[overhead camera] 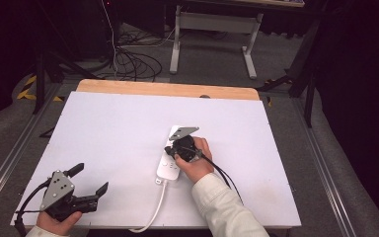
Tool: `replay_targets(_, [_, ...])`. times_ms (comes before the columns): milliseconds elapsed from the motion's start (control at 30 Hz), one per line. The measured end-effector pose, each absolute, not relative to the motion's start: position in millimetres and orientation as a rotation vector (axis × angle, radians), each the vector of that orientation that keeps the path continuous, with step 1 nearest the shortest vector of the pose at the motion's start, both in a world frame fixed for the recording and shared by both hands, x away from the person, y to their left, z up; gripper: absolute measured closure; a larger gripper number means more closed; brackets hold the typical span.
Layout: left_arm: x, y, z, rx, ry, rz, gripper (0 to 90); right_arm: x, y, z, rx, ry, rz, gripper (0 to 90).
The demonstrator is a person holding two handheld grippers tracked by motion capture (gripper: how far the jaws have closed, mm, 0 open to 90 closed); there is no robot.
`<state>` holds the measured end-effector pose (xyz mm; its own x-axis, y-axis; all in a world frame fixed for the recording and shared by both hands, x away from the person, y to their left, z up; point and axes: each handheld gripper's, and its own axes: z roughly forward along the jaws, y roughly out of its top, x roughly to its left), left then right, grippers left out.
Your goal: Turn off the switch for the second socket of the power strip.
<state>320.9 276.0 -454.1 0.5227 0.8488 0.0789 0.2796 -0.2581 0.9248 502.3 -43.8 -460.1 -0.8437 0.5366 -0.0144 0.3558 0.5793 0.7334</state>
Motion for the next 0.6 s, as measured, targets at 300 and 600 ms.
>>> replay_targets(300, [321.0,275.8,-454.0,1.8,0.938,0.743,8.2,501.2,-44.5,-461.1,0.746,2.567,1.127,90.0])
replay_targets(600, [320.5,275.3,-454.0,1.802,0.937,0.743,8.2,498.3,-43.0,-461.3,0.718,2.554,1.103,90.0])
